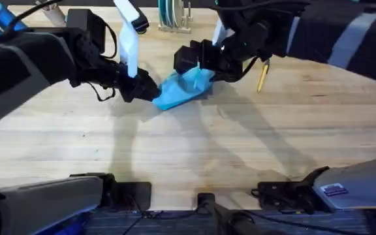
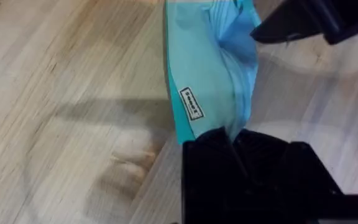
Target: Unzip the bag, pick up the pens from the table one at a time and place them inside, then zip the bag closed.
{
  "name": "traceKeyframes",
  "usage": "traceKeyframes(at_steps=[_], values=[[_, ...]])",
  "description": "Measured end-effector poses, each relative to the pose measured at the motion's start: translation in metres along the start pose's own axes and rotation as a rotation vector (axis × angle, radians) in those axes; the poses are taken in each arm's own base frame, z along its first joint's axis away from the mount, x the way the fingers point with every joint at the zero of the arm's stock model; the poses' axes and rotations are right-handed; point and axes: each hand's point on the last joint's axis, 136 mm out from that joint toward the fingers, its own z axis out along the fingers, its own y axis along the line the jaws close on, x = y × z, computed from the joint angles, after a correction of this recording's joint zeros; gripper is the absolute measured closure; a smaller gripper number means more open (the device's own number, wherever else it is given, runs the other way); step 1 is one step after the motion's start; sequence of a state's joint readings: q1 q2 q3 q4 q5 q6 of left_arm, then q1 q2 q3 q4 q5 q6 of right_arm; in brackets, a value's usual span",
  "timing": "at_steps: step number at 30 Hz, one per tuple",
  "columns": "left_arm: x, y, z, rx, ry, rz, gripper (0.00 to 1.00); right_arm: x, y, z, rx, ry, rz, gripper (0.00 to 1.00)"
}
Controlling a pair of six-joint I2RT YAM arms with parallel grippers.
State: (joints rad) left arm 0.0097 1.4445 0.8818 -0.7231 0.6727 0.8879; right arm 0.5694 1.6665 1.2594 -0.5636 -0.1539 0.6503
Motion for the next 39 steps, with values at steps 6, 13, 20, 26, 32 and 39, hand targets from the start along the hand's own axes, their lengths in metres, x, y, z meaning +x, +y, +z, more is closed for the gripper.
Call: traceKeyframes(at_steps=[6, 13, 20, 26, 32, 39], values=[[0.000, 0.000, 0.000, 0.000, 0.000, 0.000, 0.959, -0.011, 0.007, 0.004, -0.030, -0.039, -0.003, 0.015], [0.000, 0.000, 0.000, -0.001, 0.001, 0.000, 0.960, -0.010, 0.003, 0.017, -0.018, -0.025, 0.003, 0.218], [0.000, 0.001, 0.000, -0.003, 0.002, 0.001, 0.959, -0.011, 0.003, 0.018, -0.017, -0.028, 0.003, 0.469], [0.000, 0.001, 0.000, -0.003, 0.002, 0.000, 0.959, -0.012, 0.002, 0.018, -0.009, -0.034, 0.005, 0.721], [0.000, 0.001, 0.000, -0.003, 0.002, 0.001, 0.959, -0.013, 0.000, 0.018, 0.000, -0.041, 0.007, 0.734], [0.000, 0.001, 0.000, -0.003, 0.002, 0.000, 0.959, -0.017, -0.004, 0.018, 0.032, -0.070, 0.023, 0.769]])
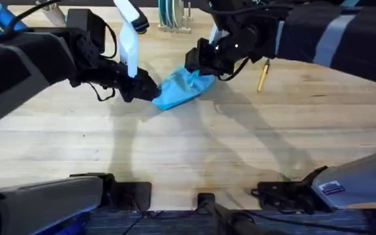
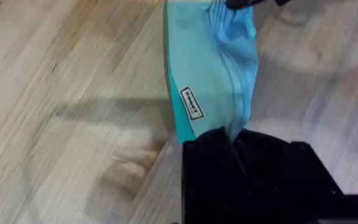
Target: Unzip the bag, pick up the pens from the table one at a time and place them inside, then zip the bag closed.
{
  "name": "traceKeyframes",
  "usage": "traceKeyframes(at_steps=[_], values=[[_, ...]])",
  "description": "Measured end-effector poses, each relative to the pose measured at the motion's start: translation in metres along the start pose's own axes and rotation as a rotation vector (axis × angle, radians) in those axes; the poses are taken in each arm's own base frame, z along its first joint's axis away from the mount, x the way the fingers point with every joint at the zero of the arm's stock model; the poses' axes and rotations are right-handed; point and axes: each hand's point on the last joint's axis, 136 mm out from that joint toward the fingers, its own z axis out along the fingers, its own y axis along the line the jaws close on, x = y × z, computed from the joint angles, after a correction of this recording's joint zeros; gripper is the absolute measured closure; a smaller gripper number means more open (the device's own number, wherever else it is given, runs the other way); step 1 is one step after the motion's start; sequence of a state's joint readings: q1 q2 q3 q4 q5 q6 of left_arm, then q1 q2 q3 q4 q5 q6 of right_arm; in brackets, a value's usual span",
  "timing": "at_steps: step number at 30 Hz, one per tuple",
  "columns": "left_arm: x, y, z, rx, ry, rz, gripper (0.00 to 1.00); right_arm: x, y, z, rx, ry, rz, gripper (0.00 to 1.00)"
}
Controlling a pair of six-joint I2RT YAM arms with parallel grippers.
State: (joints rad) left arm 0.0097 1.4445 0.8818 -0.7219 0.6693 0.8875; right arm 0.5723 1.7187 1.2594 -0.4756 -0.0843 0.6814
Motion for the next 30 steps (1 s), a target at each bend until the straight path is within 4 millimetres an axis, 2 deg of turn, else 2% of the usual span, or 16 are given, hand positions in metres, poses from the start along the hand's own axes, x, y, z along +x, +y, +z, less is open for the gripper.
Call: traceKeyframes(at_steps=[12, 16, 24, 30], values=[[0.0000, 0.0000, 0.0000, 0.000, 0.000, 0.000, 0.959, -0.0040, -0.0051, 0.0000, 0.031, -0.025, 0.012, 0.877], [0.0000, 0.0001, 0.0000, 0.000, 0.000, 0.000, 0.959, -0.0044, -0.0052, -0.0001, 0.032, -0.027, 0.016, 0.961], [-0.0001, 0.0001, 0.0000, 0.000, 0.000, 0.000, 0.959, -0.0049, -0.0047, -0.0001, 0.031, -0.030, 0.011, 0.967], [-0.0001, 0.0001, 0.0000, 0.000, 0.000, 0.000, 0.959, -0.0041, -0.0007, 0.0000, 0.010, -0.022, -0.081, 0.967]])
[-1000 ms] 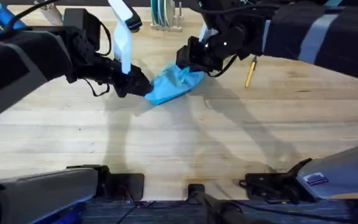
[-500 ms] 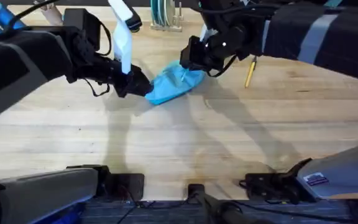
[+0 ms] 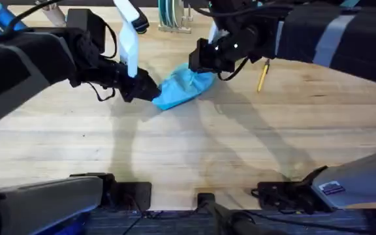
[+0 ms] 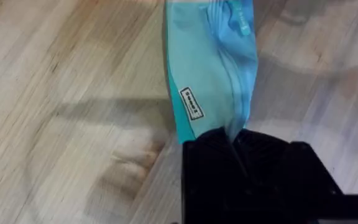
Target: Unzip the bag, pick up the pens from the table one at a time and place them inside, then zip the bag closed.
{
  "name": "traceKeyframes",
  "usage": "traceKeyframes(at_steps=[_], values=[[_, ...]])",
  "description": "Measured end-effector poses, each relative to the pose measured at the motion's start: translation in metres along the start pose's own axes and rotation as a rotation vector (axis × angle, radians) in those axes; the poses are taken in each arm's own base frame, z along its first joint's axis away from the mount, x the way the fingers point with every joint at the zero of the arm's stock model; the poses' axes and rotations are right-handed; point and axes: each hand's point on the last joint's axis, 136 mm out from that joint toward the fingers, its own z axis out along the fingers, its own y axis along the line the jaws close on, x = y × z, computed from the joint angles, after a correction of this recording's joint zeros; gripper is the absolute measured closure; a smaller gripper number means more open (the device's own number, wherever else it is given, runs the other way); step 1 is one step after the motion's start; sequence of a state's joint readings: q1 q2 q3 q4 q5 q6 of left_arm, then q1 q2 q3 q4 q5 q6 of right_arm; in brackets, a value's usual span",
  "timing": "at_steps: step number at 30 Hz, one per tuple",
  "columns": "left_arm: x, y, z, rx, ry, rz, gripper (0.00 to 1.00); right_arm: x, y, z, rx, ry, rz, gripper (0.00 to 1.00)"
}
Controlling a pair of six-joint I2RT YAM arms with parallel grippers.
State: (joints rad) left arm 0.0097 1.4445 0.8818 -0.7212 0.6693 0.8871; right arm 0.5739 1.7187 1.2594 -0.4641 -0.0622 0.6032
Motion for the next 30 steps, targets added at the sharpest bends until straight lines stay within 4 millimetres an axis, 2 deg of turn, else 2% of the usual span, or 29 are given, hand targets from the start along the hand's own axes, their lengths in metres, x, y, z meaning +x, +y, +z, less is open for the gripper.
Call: traceKeyframes(at_steps=[6, 16, 24, 30], values=[[0.000, 0.000, 0.000, 0.000, 0.000, 0.000, 0.959, 0.004, 0.019, 0.000, -0.083, 0.016, -0.107, 0.969], [0.002, -0.001, 0.000, 0.002, 0.007, -0.005, 0.959, 0.033, 0.055, 0.000, -0.163, 0.065, -0.265, 0.969], [0.002, -0.001, 0.000, 0.000, 0.010, -0.006, 0.959, 0.045, 0.068, -0.002, -0.216, 0.088, -0.372, 0.968], [0.003, 0.000, 0.000, -0.002, 0.013, -0.006, 0.959, 0.053, 0.069, -0.005, -0.244, 0.109, -0.491, 0.968]])
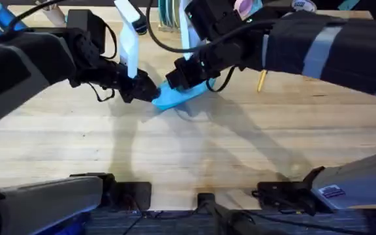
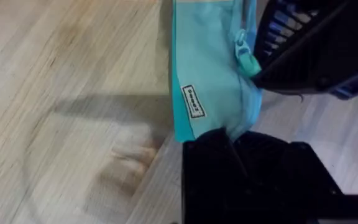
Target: Unzip the bag, pick up the pens from the table one at a time and place them inside, then zip the bag closed.
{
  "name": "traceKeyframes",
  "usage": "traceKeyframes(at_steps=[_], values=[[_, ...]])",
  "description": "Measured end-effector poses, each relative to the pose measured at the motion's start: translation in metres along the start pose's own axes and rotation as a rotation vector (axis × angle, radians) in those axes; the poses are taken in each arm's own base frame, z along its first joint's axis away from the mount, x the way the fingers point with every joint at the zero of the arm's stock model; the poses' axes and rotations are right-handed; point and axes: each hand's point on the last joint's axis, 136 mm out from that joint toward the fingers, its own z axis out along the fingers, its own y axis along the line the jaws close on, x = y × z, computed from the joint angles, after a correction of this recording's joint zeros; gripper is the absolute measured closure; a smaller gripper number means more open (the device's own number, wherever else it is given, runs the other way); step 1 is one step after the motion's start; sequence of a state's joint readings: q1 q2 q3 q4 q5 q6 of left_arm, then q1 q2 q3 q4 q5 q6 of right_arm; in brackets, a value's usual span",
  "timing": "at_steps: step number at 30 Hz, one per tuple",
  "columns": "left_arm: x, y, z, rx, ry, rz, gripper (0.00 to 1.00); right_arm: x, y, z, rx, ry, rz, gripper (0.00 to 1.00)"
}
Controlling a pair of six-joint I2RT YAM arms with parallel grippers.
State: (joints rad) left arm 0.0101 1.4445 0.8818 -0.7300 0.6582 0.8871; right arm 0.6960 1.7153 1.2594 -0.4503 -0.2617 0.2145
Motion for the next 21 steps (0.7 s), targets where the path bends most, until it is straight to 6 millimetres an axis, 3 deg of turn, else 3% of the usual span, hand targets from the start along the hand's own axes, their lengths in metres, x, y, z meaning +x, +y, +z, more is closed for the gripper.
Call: traceKeyframes(at_steps=[3, 8, 11, 21], values=[[0.000, 0.000, 0.000, 0.000, 0.000, 0.000, 0.959, 0.003, 0.006, -0.006, -0.021, 0.009, -0.063, 0.968], [0.000, 0.000, 0.000, 0.000, -0.002, 0.000, 0.959, -0.001, 0.037, -0.027, -0.107, -0.030, -0.178, 0.968], [-0.001, 0.000, 0.000, 0.003, -0.004, 0.000, 0.959, -0.003, 0.046, -0.036, -0.117, -0.053, -0.229, 0.968], [-0.001, -0.001, 0.000, 0.005, -0.006, 0.000, 0.959, 0.007, 0.063, -0.031, -0.117, -0.039, -0.343, 0.968]])
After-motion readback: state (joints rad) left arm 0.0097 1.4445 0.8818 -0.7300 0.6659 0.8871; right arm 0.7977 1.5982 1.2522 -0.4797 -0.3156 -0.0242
